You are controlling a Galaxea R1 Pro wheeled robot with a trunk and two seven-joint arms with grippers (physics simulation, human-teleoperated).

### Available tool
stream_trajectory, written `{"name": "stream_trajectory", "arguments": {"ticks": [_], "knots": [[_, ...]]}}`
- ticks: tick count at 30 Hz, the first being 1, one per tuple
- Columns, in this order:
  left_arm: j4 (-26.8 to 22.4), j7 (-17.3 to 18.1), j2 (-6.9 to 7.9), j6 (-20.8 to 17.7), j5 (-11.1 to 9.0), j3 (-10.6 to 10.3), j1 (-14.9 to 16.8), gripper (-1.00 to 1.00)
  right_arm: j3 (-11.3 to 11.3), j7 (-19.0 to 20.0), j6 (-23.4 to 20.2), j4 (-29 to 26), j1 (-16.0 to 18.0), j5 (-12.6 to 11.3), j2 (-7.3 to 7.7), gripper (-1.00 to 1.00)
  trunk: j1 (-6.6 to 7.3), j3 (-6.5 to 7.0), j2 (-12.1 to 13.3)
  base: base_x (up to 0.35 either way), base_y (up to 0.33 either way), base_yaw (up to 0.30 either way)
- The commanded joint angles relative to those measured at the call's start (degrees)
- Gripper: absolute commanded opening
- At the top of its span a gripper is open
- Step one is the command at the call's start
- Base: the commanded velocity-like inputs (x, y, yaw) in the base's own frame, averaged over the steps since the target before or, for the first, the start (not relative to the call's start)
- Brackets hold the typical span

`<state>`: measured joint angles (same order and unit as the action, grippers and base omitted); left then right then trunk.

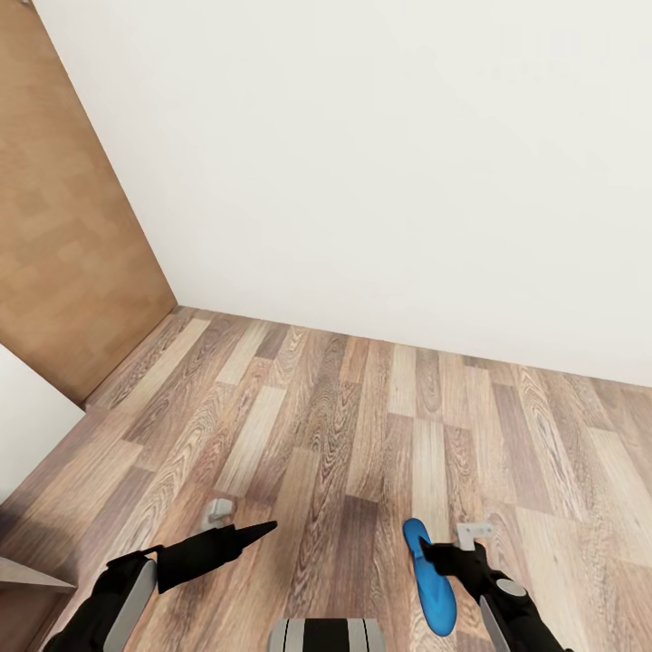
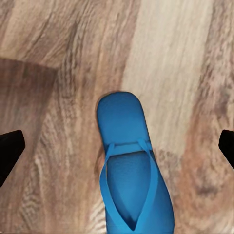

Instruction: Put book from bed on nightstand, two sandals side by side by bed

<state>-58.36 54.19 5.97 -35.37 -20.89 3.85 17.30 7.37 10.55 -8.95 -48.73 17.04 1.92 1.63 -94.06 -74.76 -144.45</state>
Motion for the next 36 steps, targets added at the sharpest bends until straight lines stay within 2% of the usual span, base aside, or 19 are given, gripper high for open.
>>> {"name": "stream_trajectory", "arguments": {"ticks": [1, 20, 36], "knots": [[0.0, 0.0, -0.03, -0.4, -0.3, 0.0, 0.0, 1.00, 0.2, 0.4, -0.3, -0.1, 0.0, 0.0, -0.05, 1.00, 0.01, -0.04, 0.0, 0.000, 0.000, 0.000], [0.0, 0.0, -0.14, -0.4, -0.3, 0.1, 0.0, 1.00, 0.2, 0.1, -0.4, -0.1, 0.0, -1.0, 0.25, 1.00, 0.01, -0.04, 0.0, 0.000, 0.000, 0.000], [0.0, 0.0, -0.16, -0.4, -0.3, 0.1, 0.0, 1.00, 0.2, 0.1, -0.5, -0.1, 0.0, -0.8, 0.13, 1.00, -0.40, -3.59, -0.2, 0.000, 0.000, 0.000]]}}
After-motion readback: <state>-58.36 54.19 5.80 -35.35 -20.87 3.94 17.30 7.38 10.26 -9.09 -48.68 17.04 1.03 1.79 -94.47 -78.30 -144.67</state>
